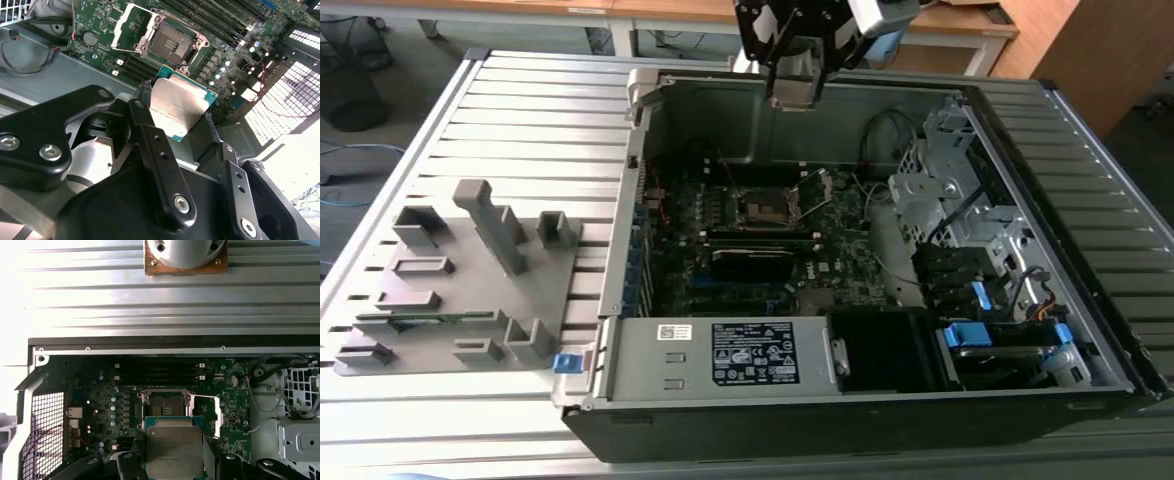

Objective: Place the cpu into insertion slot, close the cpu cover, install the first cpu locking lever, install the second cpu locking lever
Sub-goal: 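Place the cpu into insertion slot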

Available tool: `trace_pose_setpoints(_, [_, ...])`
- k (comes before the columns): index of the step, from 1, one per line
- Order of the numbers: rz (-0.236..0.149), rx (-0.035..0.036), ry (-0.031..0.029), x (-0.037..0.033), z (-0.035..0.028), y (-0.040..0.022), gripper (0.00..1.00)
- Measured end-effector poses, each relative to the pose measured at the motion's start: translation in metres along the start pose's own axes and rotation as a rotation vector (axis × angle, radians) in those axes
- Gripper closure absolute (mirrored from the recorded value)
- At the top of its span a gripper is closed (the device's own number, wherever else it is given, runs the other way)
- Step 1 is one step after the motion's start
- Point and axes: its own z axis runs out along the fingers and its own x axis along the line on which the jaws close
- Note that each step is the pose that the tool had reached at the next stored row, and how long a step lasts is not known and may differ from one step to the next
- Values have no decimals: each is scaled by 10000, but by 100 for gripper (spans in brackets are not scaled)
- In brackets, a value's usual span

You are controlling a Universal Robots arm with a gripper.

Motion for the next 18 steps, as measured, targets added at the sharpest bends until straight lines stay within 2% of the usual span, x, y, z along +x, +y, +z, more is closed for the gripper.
trace_pose_setpoints(18, [0, 4, 0, -1, 37, -4, 46])
